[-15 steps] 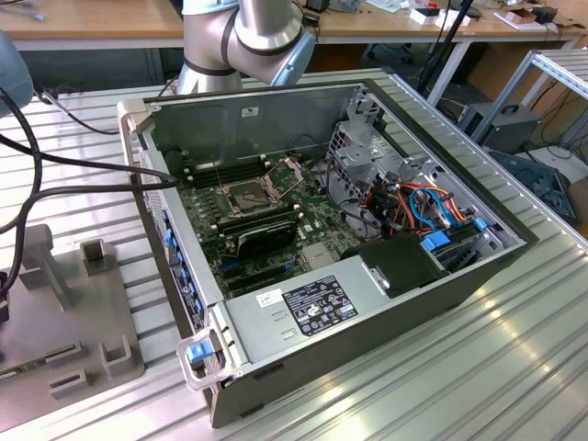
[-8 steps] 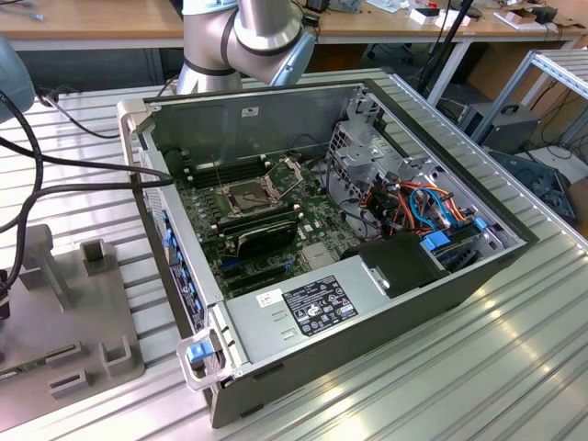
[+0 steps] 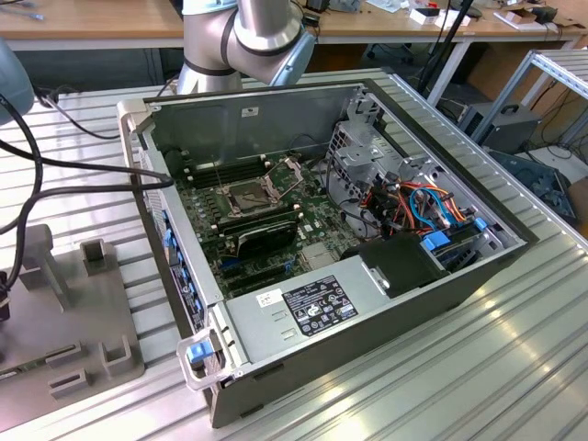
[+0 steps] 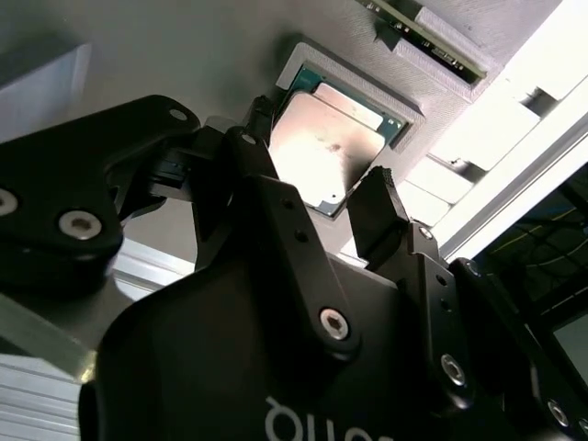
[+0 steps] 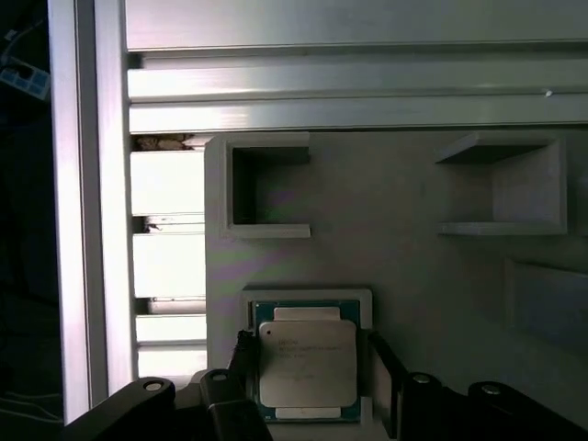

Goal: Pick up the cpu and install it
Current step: 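Pick up the cpu and move it towards the insertion slot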

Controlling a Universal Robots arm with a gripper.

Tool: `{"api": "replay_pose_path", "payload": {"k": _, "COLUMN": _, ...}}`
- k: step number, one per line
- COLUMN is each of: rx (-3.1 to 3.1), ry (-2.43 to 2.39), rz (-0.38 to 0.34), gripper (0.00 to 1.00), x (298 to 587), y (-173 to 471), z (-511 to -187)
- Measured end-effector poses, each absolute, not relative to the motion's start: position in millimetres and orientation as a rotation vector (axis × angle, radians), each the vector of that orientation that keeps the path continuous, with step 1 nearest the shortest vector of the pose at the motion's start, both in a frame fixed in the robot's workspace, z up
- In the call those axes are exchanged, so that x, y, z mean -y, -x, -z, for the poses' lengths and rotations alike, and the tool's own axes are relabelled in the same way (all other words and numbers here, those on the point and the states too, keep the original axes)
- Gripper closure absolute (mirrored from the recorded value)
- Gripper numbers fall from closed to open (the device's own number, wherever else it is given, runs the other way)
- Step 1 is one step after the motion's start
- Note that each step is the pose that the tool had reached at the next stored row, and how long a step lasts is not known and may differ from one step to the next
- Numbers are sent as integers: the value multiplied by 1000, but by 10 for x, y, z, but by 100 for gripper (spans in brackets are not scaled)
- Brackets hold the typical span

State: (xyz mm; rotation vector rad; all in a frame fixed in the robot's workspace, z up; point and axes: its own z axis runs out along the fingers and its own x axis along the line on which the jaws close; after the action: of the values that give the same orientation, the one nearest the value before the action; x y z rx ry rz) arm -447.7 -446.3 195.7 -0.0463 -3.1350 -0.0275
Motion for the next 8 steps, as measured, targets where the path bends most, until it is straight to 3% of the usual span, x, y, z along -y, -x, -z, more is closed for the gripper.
{"api": "replay_pose_path", "payload": {"k": 8, "rx": 3135, "ry": 46, "rz": 27, "gripper": 40, "x": 4464, "y": 4480, "z": -1928}}
